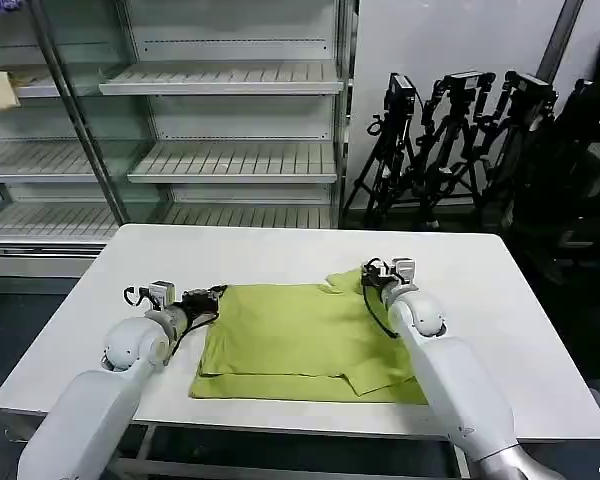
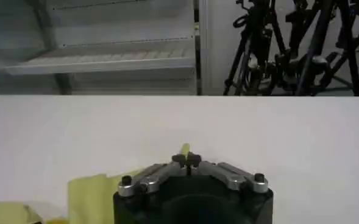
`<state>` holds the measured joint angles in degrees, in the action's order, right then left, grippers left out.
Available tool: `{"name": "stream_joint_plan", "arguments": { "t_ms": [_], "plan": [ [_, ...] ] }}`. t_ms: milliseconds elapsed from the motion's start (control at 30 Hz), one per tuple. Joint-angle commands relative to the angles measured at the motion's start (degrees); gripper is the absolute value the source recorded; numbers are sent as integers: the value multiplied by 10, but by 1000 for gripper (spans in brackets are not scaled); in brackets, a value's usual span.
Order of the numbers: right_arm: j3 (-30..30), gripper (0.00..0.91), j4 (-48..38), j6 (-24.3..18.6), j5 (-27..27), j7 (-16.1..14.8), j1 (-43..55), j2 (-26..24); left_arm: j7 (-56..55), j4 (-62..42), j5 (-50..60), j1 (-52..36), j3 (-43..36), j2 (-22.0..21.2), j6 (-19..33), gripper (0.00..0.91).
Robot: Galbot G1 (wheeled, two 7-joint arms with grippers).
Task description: Fold and organize the clothes.
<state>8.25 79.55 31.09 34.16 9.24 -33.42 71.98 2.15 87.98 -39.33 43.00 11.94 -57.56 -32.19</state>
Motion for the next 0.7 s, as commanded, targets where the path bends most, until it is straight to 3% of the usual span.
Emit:
{"name": "stream_joint_plan", "arguments": {
  "t_ms": [33,433,700],
  "plan": [
    [19,0,161,7,34,15,-71,-35,-13,56,-10,33,14,5,6,20],
    [86,0,316,10,25,21,-234,-86,-55,216,-14,169,54,28,3,20],
    [126,0,360,0,-2,3,-322,-91,-73,240,4,232,71,19,36,20]
  ]
}}
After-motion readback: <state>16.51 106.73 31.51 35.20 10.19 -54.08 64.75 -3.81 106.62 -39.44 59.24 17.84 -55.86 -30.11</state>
